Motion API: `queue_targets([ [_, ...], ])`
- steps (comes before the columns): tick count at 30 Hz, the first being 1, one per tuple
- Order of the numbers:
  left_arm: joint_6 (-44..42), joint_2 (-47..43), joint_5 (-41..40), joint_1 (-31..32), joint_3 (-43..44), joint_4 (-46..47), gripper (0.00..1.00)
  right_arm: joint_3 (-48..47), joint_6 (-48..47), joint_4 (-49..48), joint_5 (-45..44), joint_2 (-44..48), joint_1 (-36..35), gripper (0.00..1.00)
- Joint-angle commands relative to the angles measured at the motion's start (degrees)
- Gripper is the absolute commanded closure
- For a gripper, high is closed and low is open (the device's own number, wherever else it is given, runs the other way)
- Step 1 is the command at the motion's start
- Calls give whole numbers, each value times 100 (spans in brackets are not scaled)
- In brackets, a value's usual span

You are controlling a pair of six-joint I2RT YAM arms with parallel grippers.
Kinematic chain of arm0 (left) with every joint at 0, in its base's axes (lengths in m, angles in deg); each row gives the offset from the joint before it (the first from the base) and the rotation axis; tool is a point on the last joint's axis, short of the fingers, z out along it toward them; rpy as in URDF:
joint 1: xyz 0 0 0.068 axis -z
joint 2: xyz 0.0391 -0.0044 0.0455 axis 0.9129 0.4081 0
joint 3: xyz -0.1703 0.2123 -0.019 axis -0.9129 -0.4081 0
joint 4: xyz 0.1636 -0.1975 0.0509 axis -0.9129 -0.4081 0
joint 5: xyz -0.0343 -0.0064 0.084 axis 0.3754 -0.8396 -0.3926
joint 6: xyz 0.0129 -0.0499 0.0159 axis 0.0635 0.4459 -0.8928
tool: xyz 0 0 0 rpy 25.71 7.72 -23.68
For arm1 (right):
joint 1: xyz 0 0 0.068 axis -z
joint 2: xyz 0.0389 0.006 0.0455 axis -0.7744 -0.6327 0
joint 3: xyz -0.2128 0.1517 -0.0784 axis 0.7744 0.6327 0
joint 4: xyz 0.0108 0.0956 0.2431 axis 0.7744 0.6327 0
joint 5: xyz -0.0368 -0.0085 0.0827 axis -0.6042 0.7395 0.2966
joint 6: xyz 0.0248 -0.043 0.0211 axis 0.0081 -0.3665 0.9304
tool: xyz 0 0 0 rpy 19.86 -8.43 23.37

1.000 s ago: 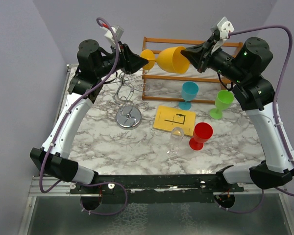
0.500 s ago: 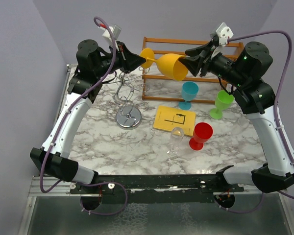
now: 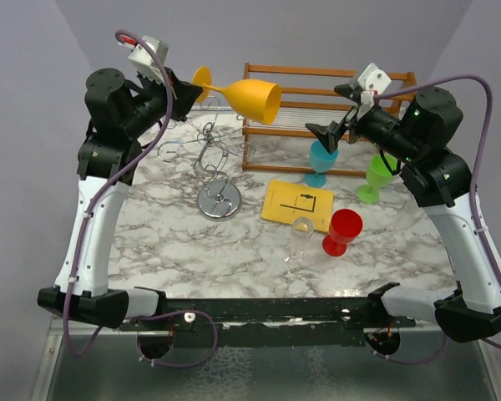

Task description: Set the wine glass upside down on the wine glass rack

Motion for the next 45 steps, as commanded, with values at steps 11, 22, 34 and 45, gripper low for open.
queue_targets([
  [11,-2926,-989,-3079,-658,986,-1293,100,2287,-506,-358,240,310,-21,0],
  [22,-5146,-1165,-5160,-1158,540,-1313,100,2815,-257,-770,-186,196,1,0],
  [34,-7492,-965,-4611,-1051,-275,-2015,100,3103,-305,-930,-124,380,152,0],
  [45,-8712,-579,-2027,-838,-8,-2974,100,3178,-344,-926,14,327,198,0],
])
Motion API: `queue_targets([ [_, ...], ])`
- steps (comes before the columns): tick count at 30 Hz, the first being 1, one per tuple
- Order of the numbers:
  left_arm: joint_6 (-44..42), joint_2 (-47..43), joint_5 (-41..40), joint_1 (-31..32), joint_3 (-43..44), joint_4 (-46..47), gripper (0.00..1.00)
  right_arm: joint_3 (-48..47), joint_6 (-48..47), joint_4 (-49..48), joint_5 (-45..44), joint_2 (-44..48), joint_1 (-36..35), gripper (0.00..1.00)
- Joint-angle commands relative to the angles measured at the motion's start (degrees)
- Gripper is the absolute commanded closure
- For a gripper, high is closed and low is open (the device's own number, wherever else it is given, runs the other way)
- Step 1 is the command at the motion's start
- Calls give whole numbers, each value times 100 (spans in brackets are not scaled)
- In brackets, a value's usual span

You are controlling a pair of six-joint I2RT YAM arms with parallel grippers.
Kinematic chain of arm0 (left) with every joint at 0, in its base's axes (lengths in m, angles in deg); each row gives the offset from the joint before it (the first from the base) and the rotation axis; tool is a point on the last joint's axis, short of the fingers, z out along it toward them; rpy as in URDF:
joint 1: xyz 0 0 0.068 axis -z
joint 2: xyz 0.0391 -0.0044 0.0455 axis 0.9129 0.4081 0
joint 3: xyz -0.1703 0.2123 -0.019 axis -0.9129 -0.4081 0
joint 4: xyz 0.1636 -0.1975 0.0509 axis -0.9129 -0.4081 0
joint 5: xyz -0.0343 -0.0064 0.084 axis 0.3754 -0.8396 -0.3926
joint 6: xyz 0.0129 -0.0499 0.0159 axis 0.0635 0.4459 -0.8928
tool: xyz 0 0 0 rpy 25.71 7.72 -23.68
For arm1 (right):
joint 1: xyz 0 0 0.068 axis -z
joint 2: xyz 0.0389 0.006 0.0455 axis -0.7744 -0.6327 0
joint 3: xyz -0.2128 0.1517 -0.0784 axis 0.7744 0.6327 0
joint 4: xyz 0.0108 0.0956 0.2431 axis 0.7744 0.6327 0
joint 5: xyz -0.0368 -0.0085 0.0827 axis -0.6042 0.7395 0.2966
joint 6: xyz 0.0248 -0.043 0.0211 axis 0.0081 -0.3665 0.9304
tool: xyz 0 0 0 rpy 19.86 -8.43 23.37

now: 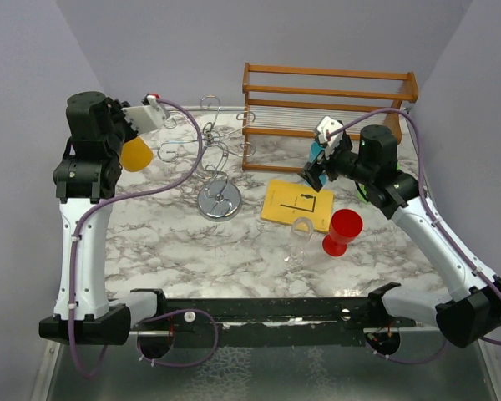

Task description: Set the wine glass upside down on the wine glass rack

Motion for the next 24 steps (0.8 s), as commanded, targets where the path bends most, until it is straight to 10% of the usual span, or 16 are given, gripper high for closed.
queue_targets([
  [1,-872,169,1528,114,350,-531,100,75,3,-186,60,80,32,0],
  [10,-2109,499,2730,309,554,-1000,100,112,-36,-174,124,19,49,0],
  [24,-1782,802,3851,442,436,-435,100,171,-98,-186,100,-28,78,0],
])
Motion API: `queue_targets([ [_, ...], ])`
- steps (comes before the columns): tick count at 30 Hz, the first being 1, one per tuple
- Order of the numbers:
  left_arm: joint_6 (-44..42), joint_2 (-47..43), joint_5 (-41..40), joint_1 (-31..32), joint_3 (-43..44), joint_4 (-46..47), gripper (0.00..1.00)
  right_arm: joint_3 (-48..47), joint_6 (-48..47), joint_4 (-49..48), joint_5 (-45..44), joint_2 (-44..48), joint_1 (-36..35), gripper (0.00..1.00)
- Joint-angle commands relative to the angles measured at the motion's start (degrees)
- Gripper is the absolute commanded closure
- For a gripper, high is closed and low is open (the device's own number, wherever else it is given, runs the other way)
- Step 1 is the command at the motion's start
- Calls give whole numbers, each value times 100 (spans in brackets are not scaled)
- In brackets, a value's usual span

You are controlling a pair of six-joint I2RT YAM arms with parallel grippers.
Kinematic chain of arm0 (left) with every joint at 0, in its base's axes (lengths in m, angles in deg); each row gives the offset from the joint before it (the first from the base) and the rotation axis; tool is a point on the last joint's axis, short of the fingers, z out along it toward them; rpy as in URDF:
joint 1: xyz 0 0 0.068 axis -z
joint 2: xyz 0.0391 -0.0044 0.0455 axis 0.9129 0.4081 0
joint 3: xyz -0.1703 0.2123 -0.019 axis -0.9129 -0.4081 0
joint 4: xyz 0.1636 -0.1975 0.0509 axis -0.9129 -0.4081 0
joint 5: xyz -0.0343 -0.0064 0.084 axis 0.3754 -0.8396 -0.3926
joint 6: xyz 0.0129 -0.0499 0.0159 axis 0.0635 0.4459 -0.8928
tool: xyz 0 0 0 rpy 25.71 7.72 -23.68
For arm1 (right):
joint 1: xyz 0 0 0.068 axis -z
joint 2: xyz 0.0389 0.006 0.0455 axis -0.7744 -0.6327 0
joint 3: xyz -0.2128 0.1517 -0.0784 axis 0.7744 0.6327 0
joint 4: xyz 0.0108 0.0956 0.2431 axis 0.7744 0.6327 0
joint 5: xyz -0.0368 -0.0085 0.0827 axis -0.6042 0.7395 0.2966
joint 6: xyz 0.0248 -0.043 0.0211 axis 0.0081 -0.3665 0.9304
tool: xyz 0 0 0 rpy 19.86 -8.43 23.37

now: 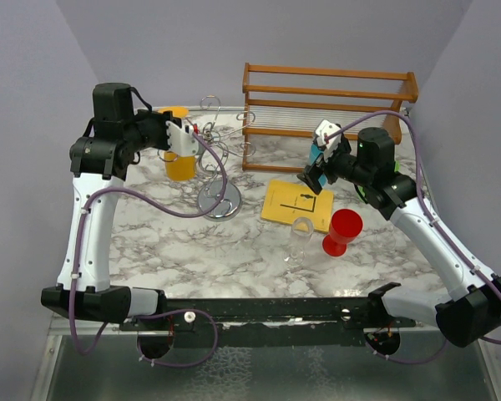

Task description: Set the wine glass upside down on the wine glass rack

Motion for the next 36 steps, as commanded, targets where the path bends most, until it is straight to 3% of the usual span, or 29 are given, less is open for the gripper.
queue_targets([
  [1,242,75,606,53,-118,524,100,31,-54,-166,75,-29,42,0],
  [13,915,253,-404,224,-454,1618,100,75,-101,-170,54,-26,69,0],
  [28,873,148,-1375,239,-525,1368,99,66,-115,-122,74,-98,66,0],
  [36,846,-19,-1086,253,-652,981,97,57,-117,-113,82,-72,66,0],
])
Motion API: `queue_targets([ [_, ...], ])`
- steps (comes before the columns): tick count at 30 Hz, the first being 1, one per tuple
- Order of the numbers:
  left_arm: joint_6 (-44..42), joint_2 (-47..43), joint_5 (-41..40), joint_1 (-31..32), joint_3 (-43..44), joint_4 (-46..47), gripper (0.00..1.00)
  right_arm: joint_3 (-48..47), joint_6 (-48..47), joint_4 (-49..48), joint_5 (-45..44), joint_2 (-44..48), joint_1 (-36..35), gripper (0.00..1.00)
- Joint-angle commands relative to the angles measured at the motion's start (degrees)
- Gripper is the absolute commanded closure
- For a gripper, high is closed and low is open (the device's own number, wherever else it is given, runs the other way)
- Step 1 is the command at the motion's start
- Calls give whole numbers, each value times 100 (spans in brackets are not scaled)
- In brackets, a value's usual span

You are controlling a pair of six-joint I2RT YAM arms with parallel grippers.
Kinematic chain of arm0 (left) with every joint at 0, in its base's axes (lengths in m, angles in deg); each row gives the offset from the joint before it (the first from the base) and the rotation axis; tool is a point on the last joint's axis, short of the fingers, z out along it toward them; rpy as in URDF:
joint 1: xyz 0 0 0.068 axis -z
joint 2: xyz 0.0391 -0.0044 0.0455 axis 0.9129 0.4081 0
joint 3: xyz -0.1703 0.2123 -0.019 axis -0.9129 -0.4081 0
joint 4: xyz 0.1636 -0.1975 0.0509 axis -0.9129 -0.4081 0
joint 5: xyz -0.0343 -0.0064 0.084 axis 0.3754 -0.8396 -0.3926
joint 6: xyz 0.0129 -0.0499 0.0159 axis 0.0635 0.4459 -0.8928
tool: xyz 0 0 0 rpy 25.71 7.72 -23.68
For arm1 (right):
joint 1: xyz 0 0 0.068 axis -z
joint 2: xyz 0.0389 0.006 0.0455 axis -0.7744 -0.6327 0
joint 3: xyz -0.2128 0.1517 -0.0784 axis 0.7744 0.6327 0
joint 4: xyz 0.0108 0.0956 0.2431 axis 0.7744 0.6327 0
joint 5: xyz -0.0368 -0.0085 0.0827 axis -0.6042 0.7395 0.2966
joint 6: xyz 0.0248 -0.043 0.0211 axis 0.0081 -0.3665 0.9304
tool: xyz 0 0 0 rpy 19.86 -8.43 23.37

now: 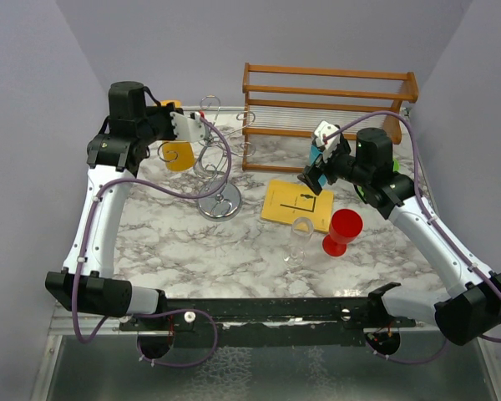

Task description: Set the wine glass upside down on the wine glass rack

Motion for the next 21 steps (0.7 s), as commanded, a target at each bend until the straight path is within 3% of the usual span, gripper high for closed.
queue_targets([
  [1,15,-268,175,33,-81,-268,97,3,-48,-107,83,2,28,0],
  [12,29,-349,402,36,-25,-575,96,8,-53,-96,83,7,35,0],
  [21,-41,-353,518,36,-76,-739,87,12,-71,-88,83,-6,37,0],
])
